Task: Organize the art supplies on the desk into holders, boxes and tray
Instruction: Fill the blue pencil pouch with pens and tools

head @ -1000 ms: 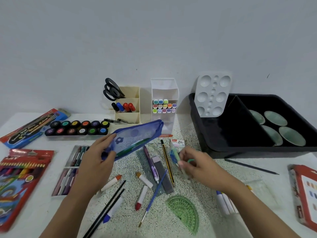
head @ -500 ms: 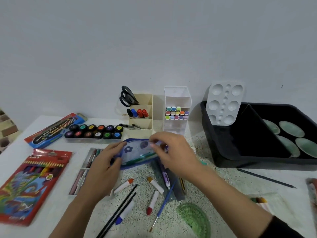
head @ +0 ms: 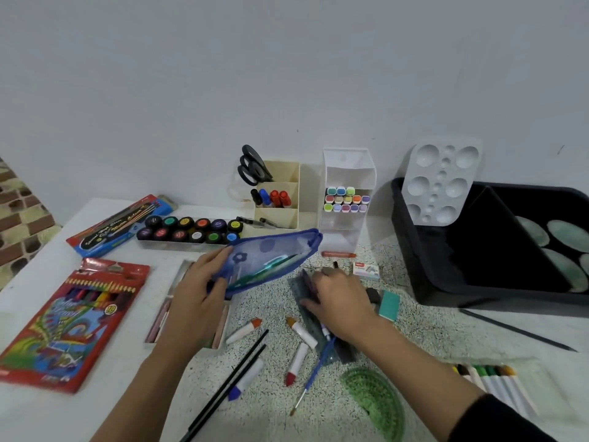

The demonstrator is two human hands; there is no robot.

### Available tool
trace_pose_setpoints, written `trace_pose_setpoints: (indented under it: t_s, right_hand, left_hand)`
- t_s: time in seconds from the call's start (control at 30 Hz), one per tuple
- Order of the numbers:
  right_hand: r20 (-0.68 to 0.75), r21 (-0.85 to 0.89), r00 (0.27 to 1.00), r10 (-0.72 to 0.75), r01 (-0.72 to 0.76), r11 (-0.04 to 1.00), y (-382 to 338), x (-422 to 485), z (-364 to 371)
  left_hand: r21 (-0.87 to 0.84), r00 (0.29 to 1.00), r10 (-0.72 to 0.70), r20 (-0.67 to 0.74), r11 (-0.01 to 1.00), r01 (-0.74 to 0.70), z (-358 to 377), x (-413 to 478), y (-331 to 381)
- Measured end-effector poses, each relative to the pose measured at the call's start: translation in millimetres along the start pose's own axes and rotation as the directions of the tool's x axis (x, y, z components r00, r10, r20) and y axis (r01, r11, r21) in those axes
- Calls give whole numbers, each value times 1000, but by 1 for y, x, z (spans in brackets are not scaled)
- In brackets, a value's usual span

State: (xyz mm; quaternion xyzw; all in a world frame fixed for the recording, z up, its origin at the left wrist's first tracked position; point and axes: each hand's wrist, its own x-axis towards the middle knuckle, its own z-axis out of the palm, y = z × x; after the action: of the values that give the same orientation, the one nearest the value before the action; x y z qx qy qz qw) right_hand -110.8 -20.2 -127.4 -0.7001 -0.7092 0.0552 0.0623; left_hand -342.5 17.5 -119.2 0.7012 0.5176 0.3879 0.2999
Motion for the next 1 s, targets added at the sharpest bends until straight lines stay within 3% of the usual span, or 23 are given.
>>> trace_pose_setpoints:
  t_s: [0.13,0.27,0.37,0.47,0.53,0.67,0.73,0.83,1.0]
  right_hand:
    - [55,15,996,74,-75,997,7,4,6]
    - [57,212,992,115,-124,969,16,5,10]
    - [103,427,994,32,-73,901,19,-4,-4]
    - [168,468,974,-151,56,882,15,-17,-28]
    - [90,466,967,-239,172,868,5,-17,-43]
    - [-250,456,925,-287,374,807,-21,-1,-63]
    - [-312,401,897,-314,424,812,-26,9,-63]
    - [-260,233,912,-317,378,896,-18,20,-51]
    - [-390,400,914,-114,280,873,3,4,-48]
  left_hand:
    - [22,999,41,0,999,-41,-2,3,-1]
    - [61,996,73,46,995,-76,-1,4,-9]
    - [74,994,94,55,992,-97,2,4,-10]
    - [61,994,101,40,993,-103,5,6,-11]
    - [87,991,119,54,989,-123,7,6,-10]
    - [51,991,108,72,992,-112,12,1,-4]
    - [-9,992,107,66,994,-107,14,-1,1]
    - [-78,995,86,50,994,-82,15,0,5]
    - [-46,998,56,18,997,-55,12,6,-5]
